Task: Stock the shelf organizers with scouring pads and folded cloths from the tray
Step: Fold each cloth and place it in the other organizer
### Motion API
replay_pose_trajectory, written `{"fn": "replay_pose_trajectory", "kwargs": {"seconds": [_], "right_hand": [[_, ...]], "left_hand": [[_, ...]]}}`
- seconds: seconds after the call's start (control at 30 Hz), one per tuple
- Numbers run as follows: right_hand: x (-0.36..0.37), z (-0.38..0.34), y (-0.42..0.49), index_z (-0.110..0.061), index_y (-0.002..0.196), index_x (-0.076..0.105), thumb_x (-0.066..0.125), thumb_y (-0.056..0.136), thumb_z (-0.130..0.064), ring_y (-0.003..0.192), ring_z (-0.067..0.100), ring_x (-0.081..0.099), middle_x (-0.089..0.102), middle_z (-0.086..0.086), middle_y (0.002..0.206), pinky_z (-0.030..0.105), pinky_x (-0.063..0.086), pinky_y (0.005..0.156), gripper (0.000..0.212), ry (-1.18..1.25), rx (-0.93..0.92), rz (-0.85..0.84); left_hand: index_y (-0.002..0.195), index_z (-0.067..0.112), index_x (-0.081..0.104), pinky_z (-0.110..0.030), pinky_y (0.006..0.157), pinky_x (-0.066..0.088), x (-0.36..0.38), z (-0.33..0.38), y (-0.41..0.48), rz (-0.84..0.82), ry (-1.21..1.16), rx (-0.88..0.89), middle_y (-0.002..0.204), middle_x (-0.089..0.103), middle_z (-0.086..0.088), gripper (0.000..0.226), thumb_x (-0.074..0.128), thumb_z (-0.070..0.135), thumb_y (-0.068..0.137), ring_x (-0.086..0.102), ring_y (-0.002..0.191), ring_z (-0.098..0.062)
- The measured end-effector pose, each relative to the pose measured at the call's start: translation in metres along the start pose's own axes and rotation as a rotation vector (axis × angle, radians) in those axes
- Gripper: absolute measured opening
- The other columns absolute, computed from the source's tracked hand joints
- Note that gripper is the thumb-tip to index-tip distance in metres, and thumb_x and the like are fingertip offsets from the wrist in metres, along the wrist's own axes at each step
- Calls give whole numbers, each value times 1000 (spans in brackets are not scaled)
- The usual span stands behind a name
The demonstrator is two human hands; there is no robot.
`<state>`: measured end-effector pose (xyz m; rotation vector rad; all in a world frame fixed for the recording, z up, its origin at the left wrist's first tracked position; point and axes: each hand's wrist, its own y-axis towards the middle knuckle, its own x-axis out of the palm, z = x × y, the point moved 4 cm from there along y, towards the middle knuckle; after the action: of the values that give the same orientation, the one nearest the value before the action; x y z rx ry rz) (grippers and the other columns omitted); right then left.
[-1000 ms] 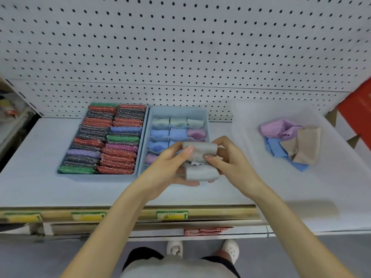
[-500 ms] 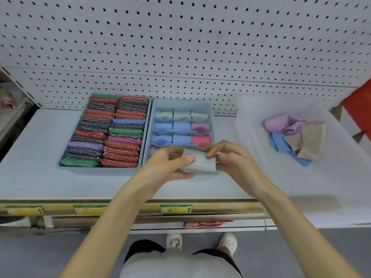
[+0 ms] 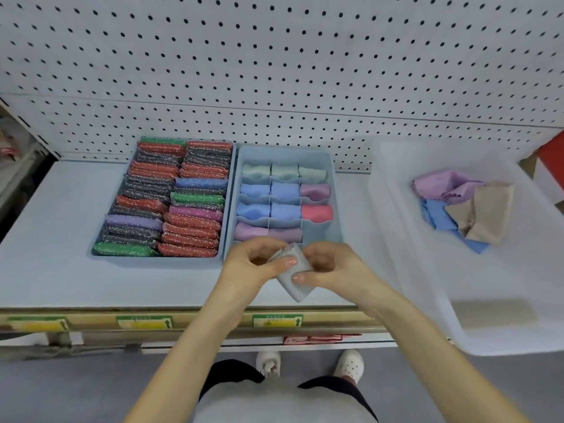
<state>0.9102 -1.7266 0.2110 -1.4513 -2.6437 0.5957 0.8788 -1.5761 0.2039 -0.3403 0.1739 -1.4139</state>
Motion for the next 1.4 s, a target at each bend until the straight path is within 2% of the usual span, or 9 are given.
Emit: {"fn": "replay_pose_trajectory", "kwargs": {"seconds": [0.2,0.33,0.43,0.53,0.77,0.93,1.07,1.27,1.4], "right_hand": [[-25,0,23,-13,90,61,68,80,5,73,11,59,65,-1,79,25,48,68,22,-111,7,31],[-68,-2,48,-15,92,53,63,84,-11,76,22,57,63,-2,81,30,41,69,13,-762,-91,388],[-57,4,70,-11,96,55,63,81,-13,79,33,59,65,9,82,37,33,71,18,-1298,-162,319],[-47,13,87,-18,69,56,83,43,-11,43,23,53,55,1,48,28,27,58,38,-1603,-122,232],[-52,31,108,-23,63,53,81,27,-7,33,20,43,49,-4,41,25,26,54,49,-1692,-158,10],[-60,23,104,-21,96,63,55,91,-31,86,26,60,67,-1,91,31,37,82,14,-1554,-216,-165],[-54,30,107,-17,98,56,40,98,-21,96,28,60,66,1,101,36,43,84,17,-1532,-196,-282],[-55,32,104,-14,81,52,44,92,-11,85,32,59,65,8,89,32,36,67,14,-1399,-165,-189],[-84,6,82,-11,100,67,44,95,-13,87,31,62,68,8,98,40,47,77,23,-1041,-287,93]], "left_hand": [[84,21,69,-14,63,50,-19,-2,18,62,241,171,77,70,12,11,69,10,84,61,72,-2],[98,27,65,-19,75,44,-36,1,33,115,719,394,96,66,17,20,48,37,97,59,88,0],[113,22,62,-31,78,46,-26,-7,46,4,911,447,108,65,8,45,29,48,96,59,98,-14],[132,19,51,-29,92,39,-11,-18,57,-129,1060,423,126,60,3,59,18,52,95,53,114,-16],[145,27,36,-34,113,18,-3,-40,72,-215,1367,380,149,40,7,93,-21,64,82,28,140,-10],[145,29,36,-38,115,17,-1,-43,74,-189,1408,374,150,38,7,97,-28,62,80,24,142,-13],[141,27,43,-38,112,23,-1,-43,75,-149,1405,376,145,46,5,91,-20,61,86,33,139,-15],[133,23,54,-38,109,29,-2,-41,75,-131,1345,370,138,55,3,94,-18,61,88,42,133,-17],[122,13,63,-37,102,36,14,-21,72,-33,1129,431,125,63,-4,71,9,51,96,53,121,-22]]}}
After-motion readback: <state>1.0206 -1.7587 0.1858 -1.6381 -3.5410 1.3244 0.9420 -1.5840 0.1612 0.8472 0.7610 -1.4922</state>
